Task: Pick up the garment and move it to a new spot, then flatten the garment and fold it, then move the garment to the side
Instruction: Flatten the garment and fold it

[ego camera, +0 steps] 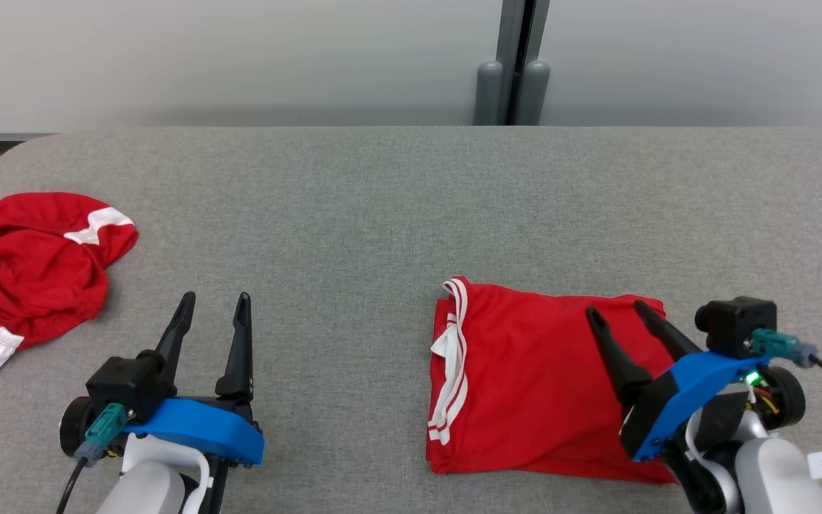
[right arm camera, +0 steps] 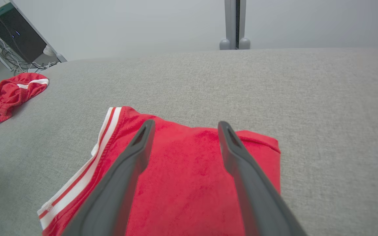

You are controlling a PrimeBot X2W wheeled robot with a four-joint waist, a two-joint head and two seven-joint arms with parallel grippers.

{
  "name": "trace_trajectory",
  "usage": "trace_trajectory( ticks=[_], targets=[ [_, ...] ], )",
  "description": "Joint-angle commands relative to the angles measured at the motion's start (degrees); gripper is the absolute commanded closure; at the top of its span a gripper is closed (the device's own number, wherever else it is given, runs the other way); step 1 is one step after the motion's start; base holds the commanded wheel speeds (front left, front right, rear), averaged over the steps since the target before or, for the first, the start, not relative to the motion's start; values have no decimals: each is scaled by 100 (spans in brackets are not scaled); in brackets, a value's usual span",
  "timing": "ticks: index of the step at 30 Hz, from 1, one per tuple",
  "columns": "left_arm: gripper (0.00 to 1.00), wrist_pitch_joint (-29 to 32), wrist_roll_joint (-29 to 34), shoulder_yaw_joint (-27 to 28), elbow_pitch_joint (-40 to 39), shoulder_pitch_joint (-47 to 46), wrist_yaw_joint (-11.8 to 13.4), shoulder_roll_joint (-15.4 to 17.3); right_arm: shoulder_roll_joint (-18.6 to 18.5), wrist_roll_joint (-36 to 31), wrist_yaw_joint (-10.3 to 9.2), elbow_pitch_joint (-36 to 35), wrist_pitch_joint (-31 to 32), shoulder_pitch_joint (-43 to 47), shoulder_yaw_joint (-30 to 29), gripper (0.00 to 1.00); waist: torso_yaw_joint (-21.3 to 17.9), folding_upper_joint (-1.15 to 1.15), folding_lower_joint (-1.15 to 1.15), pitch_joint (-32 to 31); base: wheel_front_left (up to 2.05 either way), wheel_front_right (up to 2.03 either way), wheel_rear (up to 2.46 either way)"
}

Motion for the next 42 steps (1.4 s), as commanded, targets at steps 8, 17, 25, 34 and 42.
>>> trace_trajectory(
  ticks=[8,17,25,34,42],
  targets=[
    [0,-47,16,-12,-12,-177,-29,-19,-3,-2,5,1214,-918,-478,983,100,161,0,0,221,0,0,0],
    [0,-61,62,-91,152,-329,-139,-154,-9,552,4,2869,-799,-1328,2446,100,549,0,0,295,0,0,0],
    [0,-77,55,-6,274,-198,-154,-140,-6,1637,5,2977,-1065,-1629,3008,0,561,0,0,153,0,0,0],
    [0,-82,30,244,144,149,-39,-50,-15,1215,4,1955,-1821,-1258,1998,0,120,0,0,-240,0,0,0],
    [0,-85,62,497,-84,558,37,-35,-15,-114,5,429,-1673,-89,-52,0,-224,0,0,-490,0,0,0]
  ],
)
